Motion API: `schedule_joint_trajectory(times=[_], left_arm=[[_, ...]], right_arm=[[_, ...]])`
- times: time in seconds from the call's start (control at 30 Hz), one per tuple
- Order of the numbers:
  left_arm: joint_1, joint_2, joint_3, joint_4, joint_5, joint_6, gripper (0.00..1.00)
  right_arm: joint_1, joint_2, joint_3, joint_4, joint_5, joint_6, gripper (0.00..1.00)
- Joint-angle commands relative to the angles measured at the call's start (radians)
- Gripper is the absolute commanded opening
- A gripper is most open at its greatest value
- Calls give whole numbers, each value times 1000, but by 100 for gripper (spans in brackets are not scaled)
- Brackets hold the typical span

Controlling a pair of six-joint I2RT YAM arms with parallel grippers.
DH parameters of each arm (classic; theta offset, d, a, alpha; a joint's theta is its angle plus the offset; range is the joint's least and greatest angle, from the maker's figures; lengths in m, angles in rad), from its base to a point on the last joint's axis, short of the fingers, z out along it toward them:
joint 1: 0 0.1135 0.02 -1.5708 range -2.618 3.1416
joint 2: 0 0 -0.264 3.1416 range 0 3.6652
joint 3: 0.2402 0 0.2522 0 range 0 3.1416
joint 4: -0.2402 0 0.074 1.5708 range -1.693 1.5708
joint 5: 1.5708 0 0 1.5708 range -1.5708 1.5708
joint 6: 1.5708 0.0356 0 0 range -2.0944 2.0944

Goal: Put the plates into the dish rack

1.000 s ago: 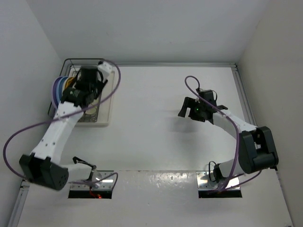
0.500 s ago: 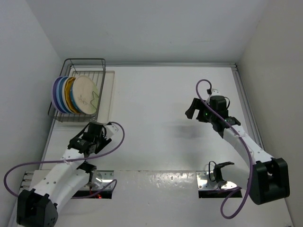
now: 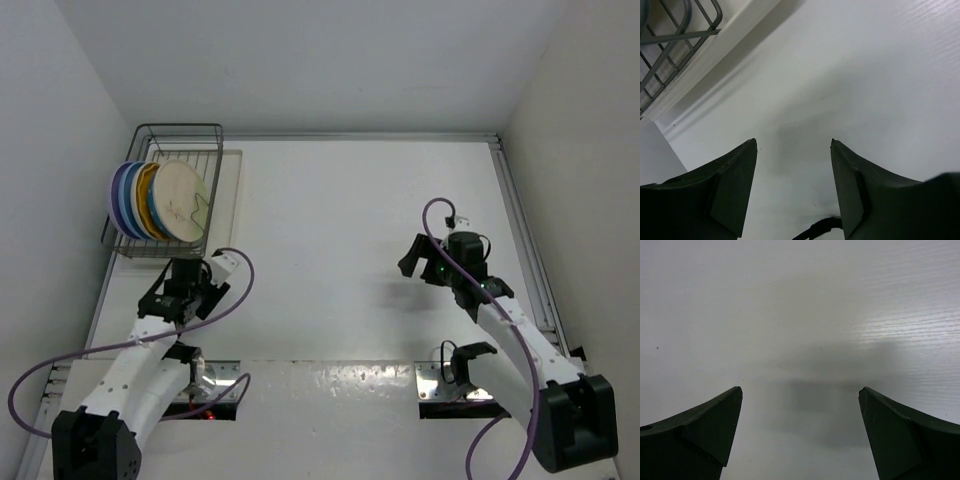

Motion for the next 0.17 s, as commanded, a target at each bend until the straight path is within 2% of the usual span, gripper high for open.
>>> schedule_joint_trajectory(times=[0.0,0.13], left_arm=[[16,-16,1,31,42,1,66],[16,-25,1,31,51,10,66]], right_arm=[[0,-12,-3,31,23,16,100],[2,2,14,26,19,22,100]])
